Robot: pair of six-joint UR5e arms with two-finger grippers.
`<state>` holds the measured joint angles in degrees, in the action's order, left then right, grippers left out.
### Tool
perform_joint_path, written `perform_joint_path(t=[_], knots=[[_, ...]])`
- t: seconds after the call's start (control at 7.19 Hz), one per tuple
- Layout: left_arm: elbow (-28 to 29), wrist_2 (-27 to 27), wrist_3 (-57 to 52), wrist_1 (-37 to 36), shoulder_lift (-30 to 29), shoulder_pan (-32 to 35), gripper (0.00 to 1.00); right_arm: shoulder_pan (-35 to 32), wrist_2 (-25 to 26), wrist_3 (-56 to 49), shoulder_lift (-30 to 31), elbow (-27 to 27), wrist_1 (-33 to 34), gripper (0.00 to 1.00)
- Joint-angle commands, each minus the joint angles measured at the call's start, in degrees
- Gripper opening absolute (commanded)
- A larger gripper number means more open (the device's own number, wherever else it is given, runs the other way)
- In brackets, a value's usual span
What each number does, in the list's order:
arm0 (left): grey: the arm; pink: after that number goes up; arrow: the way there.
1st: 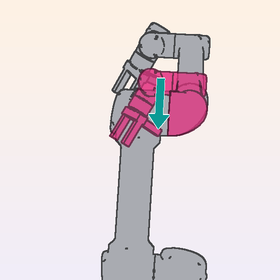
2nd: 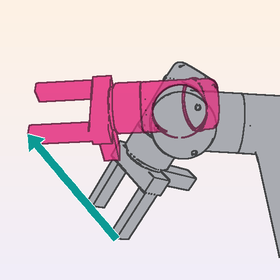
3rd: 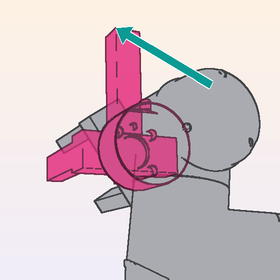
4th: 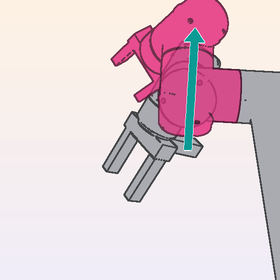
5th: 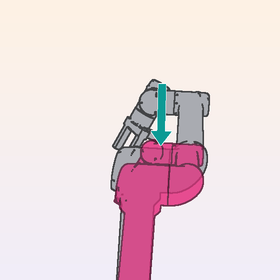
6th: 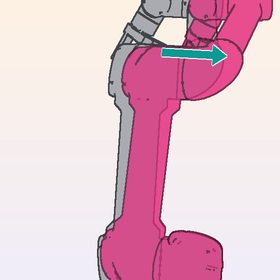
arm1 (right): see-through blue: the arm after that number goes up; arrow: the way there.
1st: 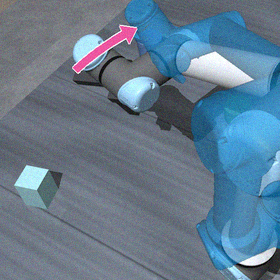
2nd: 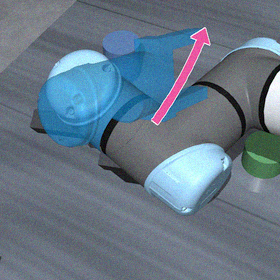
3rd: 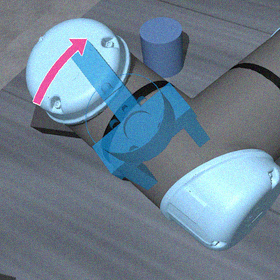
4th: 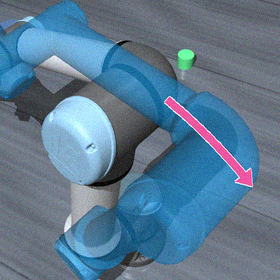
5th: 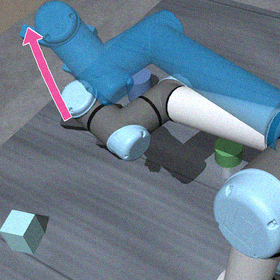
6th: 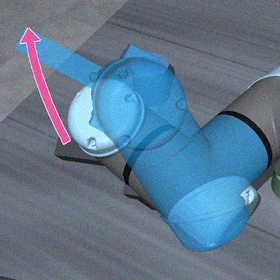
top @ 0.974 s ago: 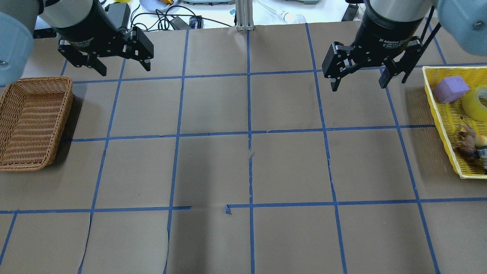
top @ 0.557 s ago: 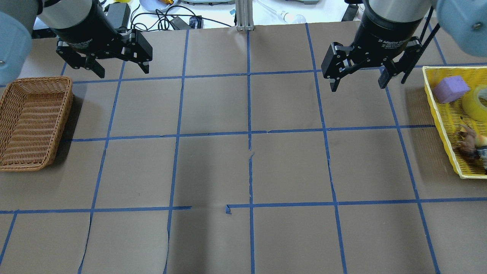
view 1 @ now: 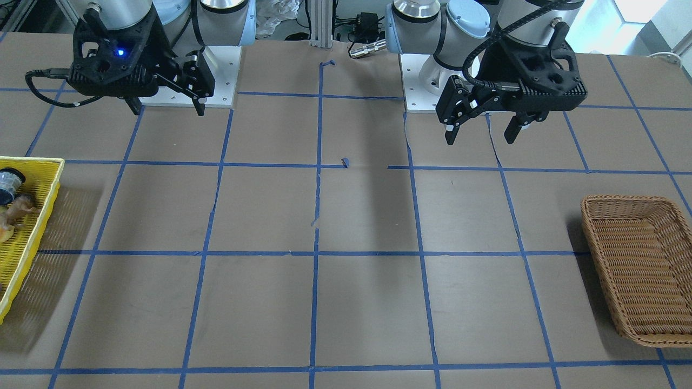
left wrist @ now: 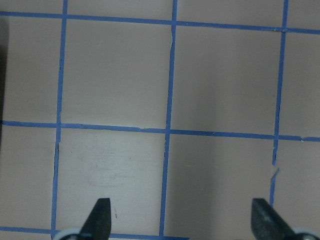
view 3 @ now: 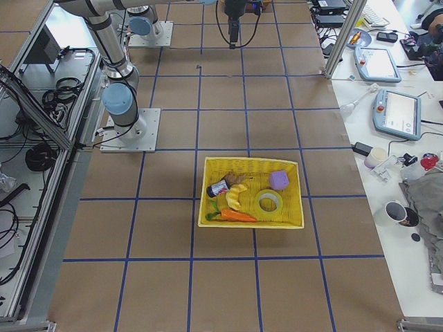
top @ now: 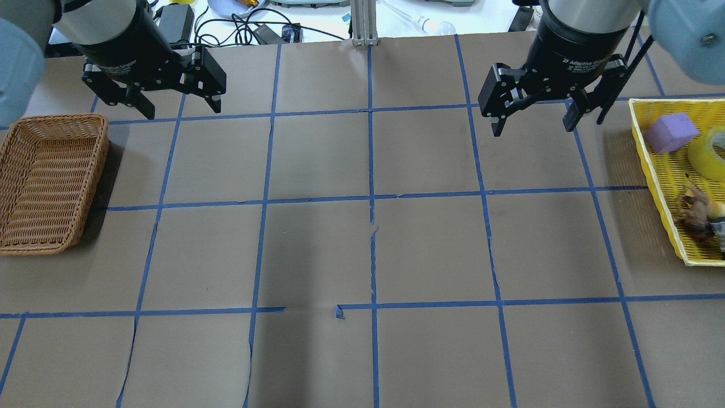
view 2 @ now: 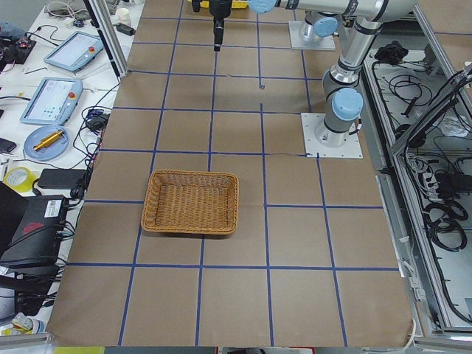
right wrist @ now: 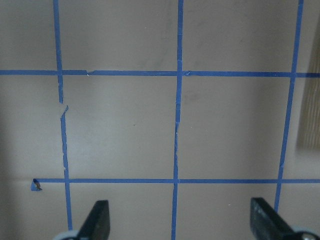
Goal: Transfer tape with both arms
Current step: 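Move the right gripper over the yellow basket and lower toward the tape roll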
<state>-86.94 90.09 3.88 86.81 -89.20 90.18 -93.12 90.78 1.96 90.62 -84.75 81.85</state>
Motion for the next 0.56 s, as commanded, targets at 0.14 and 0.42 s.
perform_joint_path(t=[0.14,0.42], knots=[[0.0,-0.1,0.0,0.0,0.0,0.0,1.0,5.4,0.6,-21.8,-0.2,0.0,0.6,1.0],[0.0,-0.4,0.1,0.0,0.0,0.0,1.0,20.3,0.6,-35.2,-0.9,-0.1,0.8,1.0]])
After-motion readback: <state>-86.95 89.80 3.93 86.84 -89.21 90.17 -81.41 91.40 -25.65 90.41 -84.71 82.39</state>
